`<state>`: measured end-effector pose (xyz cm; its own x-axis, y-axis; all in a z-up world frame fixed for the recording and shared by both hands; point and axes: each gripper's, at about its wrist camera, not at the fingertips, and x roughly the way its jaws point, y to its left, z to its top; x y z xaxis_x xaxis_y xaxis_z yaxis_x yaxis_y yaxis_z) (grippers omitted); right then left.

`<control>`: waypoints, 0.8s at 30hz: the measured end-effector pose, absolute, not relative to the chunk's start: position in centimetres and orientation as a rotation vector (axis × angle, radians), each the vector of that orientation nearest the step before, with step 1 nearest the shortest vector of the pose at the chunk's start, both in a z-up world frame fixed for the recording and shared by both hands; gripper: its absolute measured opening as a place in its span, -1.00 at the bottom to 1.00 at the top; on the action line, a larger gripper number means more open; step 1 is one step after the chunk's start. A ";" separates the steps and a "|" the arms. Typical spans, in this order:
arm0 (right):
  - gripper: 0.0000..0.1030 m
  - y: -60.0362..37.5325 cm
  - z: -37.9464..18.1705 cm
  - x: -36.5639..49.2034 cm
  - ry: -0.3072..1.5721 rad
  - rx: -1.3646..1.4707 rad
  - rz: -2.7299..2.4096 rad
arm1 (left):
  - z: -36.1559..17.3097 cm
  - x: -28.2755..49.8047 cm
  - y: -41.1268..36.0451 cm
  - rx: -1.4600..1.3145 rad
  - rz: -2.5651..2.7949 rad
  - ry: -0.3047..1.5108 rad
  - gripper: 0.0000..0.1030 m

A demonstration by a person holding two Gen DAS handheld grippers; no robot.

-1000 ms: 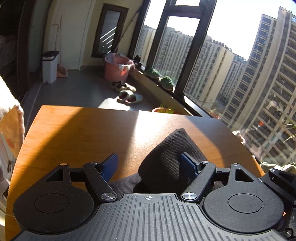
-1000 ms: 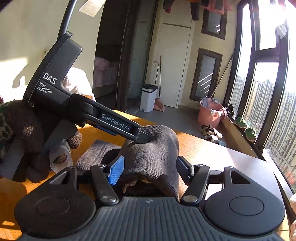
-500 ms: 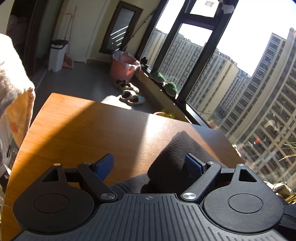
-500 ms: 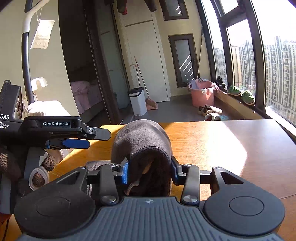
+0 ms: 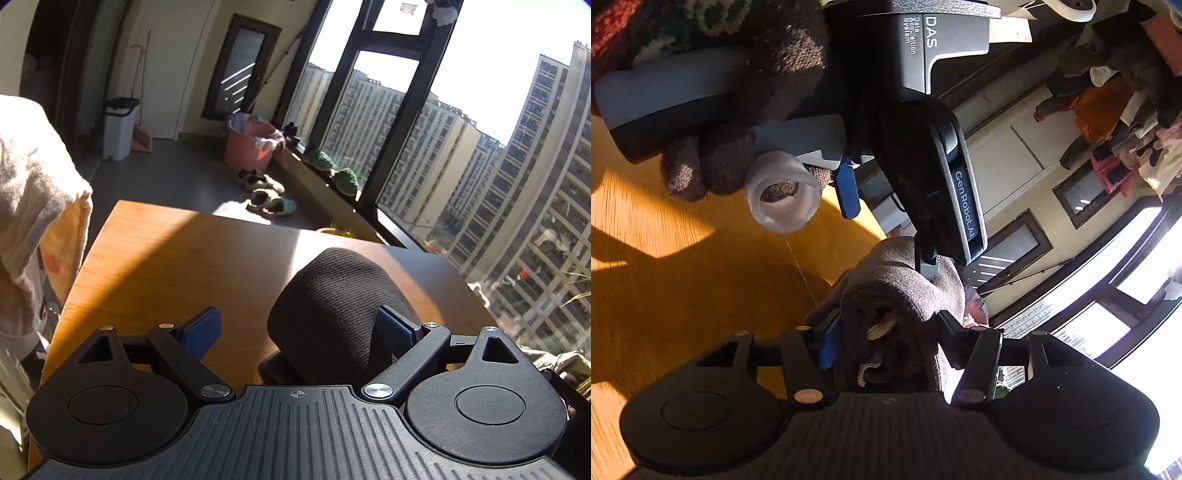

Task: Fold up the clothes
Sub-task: 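Roll the grey bundle further with the right gripper while the left gripper holds the fabric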

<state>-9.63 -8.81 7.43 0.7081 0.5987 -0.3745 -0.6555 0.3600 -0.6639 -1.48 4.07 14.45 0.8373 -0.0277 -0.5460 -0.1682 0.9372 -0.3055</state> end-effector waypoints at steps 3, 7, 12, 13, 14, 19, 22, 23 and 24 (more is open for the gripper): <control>0.58 -11.7 11.3 -7.1 0.296 -0.543 1.015 | 13.4 -2.2 4.5 -0.346 0.084 0.590 0.84; 0.67 -16.8 14.0 -0.9 0.514 -0.089 1.026 | 13.0 -3.0 5.0 -0.333 0.096 0.592 0.84; 0.67 -17.6 10.2 4.5 0.725 0.106 0.938 | 12.7 -3.3 5.4 -0.365 0.085 0.591 0.85; 0.59 -18.1 9.5 4.5 0.743 0.145 0.955 | 12.7 -3.2 5.4 -0.367 0.083 0.587 0.85; 0.44 -18.5 8.7 4.4 0.760 0.184 0.971 | 12.6 -3.1 5.3 -0.361 0.085 0.585 0.85; 0.39 -18.7 8.5 1.9 0.608 0.086 0.861 | 12.2 -2.0 5.3 -0.351 0.069 0.556 0.87; 0.39 -17.8 8.6 2.6 0.561 0.035 0.814 | 12.4 -0.3 4.5 -0.307 0.080 0.537 0.87; 0.43 -17.6 8.6 3.2 0.563 0.041 0.798 | 12.4 0.5 4.1 -0.283 0.086 0.525 0.87; 0.47 -17.5 8.6 3.9 0.565 0.048 0.781 | 12.4 1.3 3.8 -0.259 0.093 0.514 0.87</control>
